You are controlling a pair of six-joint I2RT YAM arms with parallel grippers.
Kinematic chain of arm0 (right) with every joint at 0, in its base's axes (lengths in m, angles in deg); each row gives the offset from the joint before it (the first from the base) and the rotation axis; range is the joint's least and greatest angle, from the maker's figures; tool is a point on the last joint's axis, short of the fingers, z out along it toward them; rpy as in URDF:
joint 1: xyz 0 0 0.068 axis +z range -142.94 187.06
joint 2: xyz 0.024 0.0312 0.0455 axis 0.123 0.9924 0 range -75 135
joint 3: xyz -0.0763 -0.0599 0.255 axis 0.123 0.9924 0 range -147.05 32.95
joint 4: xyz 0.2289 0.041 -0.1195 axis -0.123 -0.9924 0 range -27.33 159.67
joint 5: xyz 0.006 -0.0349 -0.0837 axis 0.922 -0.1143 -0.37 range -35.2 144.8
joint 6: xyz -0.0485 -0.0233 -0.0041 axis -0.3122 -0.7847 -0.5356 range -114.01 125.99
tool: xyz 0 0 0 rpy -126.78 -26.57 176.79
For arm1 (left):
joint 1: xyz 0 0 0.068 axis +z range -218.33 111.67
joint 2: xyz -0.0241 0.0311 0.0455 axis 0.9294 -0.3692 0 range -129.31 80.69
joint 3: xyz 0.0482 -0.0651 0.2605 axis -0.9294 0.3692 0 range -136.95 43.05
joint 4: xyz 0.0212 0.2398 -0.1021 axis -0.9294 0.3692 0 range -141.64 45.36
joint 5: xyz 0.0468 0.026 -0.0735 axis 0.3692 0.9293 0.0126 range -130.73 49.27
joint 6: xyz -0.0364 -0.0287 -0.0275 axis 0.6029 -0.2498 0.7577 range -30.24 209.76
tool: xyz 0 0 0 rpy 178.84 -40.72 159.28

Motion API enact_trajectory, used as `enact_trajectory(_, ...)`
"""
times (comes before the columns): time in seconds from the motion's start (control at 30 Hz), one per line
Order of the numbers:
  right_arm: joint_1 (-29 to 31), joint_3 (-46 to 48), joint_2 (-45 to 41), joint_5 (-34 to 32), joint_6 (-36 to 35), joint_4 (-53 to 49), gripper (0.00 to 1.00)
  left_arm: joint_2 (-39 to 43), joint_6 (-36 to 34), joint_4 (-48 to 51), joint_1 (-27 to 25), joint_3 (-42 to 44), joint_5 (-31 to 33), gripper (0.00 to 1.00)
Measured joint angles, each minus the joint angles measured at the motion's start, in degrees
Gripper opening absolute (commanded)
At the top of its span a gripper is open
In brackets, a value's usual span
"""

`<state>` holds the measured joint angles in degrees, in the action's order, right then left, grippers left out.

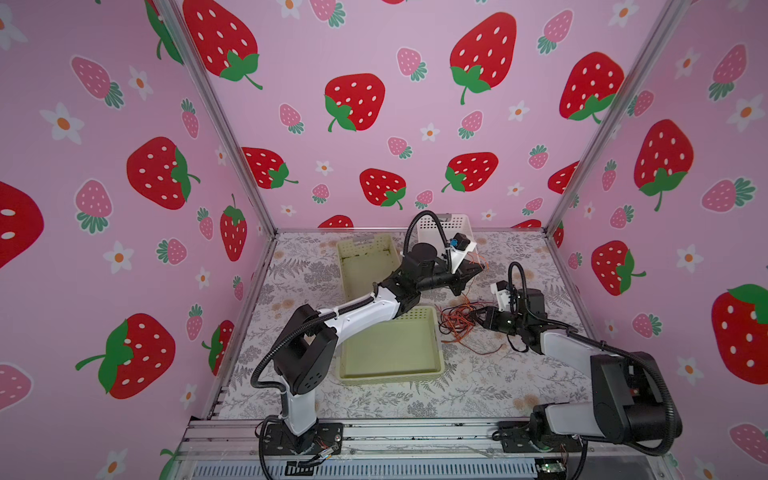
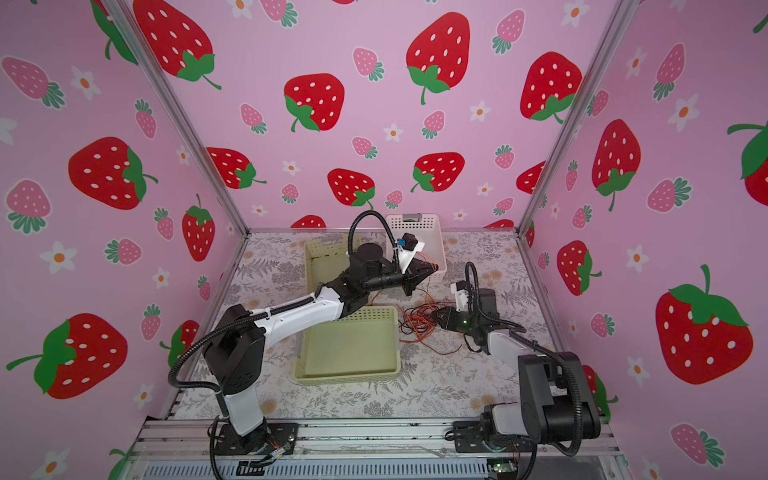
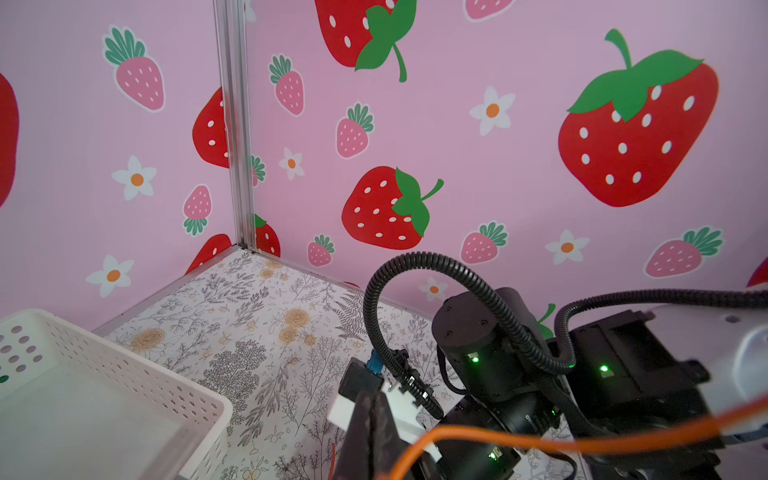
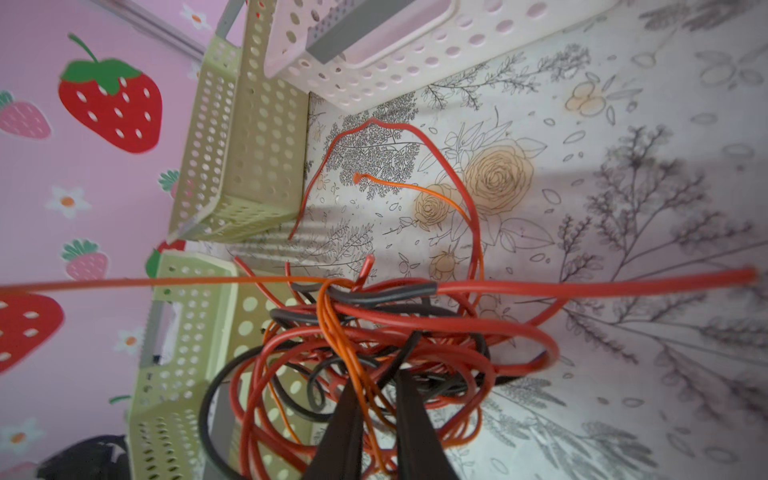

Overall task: Untangle the cables
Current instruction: 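Pull the orange wire upward with the left gripper while the right gripper pins the bundle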

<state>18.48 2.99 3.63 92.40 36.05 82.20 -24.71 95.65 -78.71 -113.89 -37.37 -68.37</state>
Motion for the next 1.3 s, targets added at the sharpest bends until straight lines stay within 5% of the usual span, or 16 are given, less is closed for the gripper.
enact_trajectory(0.13, 0.1, -2.9, 0.0, -2.8, -2.3, -2.8, 0.00, 2.1, 0.0, 1.7, 0.0, -0.3, 0.6, 0.00)
enact_trajectory(0.6, -2.2, -9.9, 0.3, -16.7, -9.2, -12.6, 0.00, 11.6, -1.9, 9.0, 1.2, -2.2, 4.8, 0.00)
enact_trajectory(1.0, -5.7, -10.6, -0.3, -22.0, -13.1, -15.0, 0.00, 16.6, -3.3, 12.8, 4.3, -2.2, 7.8, 0.00)
enact_trajectory(1.3, -6.6, -10.9, -0.3, -22.6, -15.2, -16.9, 0.43, 16.1, -2.4, 11.8, 3.8, -4.2, 6.1, 0.00)
